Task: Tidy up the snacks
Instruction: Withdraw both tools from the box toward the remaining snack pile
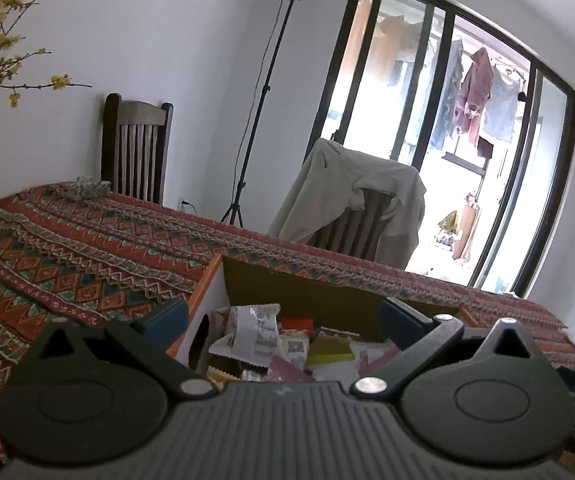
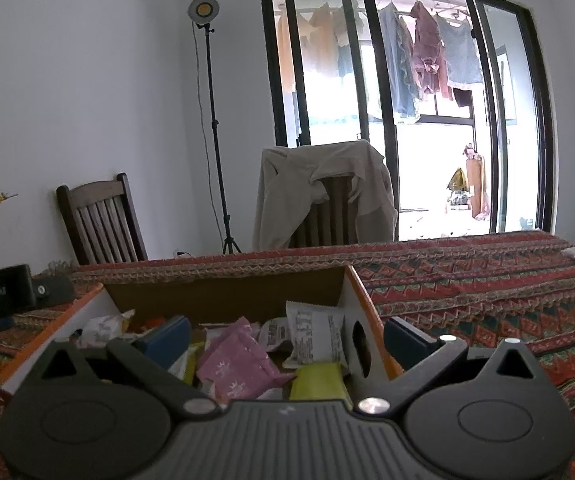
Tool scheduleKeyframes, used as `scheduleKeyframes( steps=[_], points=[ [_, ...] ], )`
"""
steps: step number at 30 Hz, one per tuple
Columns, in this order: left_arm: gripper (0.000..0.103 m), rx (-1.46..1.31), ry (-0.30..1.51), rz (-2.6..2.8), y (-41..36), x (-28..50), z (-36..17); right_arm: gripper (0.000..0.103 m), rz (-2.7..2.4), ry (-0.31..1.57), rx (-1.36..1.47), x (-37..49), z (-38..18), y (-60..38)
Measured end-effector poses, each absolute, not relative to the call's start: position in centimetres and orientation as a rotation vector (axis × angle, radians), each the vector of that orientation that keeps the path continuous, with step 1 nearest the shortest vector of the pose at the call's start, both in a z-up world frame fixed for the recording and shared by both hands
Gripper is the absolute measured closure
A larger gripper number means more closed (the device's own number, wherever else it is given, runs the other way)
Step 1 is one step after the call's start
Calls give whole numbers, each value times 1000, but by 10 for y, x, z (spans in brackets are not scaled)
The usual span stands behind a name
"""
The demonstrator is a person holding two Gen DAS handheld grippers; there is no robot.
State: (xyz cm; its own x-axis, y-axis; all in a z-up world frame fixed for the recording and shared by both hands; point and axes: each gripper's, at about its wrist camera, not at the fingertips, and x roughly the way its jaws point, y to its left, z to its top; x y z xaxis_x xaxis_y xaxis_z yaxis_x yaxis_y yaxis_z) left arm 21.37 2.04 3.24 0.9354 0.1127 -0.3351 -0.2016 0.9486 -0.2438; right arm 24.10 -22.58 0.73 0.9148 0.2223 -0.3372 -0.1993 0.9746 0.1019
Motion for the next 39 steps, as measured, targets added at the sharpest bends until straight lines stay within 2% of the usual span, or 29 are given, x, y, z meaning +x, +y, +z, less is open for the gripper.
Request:
scheduleKeyframes(
  steps=[14,29,39],
  points=[
    [0,-242,353,177,46,150,37,0,225,364,13,186,19,-221],
    [0,-136,456,175,63,81,-7,0,241,499,-8,131,-17,-220],
    [0,-168,476,184,76,74,-32,0,237,580,-10,113,-39,-219]
  ],
)
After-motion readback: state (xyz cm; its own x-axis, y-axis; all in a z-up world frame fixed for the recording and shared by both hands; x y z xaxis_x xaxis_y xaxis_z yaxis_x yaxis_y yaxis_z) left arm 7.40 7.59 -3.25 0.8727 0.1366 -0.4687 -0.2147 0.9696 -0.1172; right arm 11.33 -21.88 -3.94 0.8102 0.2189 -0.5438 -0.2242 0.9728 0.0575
